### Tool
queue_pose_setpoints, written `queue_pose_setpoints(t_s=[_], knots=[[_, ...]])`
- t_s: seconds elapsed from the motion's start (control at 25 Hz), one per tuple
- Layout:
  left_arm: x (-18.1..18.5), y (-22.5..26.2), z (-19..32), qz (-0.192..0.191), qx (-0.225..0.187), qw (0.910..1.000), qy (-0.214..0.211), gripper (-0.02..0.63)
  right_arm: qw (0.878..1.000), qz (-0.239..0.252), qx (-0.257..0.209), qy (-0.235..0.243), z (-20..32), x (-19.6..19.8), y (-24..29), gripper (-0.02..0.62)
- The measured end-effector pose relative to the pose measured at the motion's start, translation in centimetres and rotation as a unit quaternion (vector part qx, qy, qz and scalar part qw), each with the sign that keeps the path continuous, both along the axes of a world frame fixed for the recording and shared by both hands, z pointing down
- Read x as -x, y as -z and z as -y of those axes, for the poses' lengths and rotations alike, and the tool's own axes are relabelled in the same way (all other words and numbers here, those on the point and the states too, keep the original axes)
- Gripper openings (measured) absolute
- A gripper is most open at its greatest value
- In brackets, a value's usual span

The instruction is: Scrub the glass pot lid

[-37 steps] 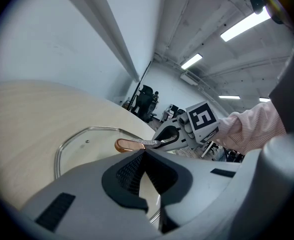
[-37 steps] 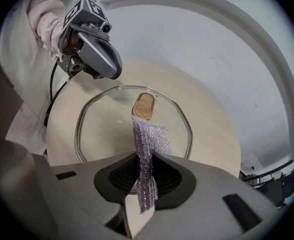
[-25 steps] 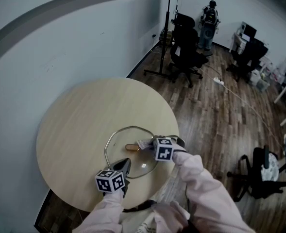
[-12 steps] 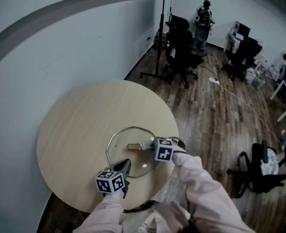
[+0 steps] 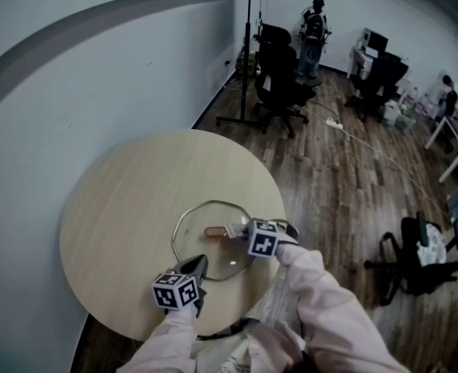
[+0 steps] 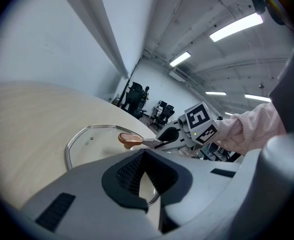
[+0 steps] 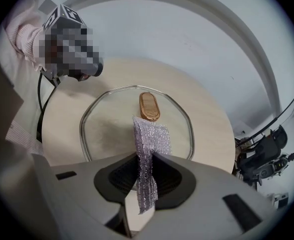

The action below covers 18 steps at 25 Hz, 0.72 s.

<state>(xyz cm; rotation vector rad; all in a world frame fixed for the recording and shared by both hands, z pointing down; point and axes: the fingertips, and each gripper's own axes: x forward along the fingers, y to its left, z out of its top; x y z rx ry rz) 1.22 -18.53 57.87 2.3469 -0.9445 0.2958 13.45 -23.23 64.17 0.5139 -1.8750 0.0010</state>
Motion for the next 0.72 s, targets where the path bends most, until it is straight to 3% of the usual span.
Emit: queue_pose_setpoints(t_s=[0.72], knots=[[0.0, -1.0, -1.1, -0.001, 0.008, 0.9986, -0.052, -0.003, 0.998, 0.006, 0.0, -0.069, -0.9, 0.6, -0.3, 0.089]])
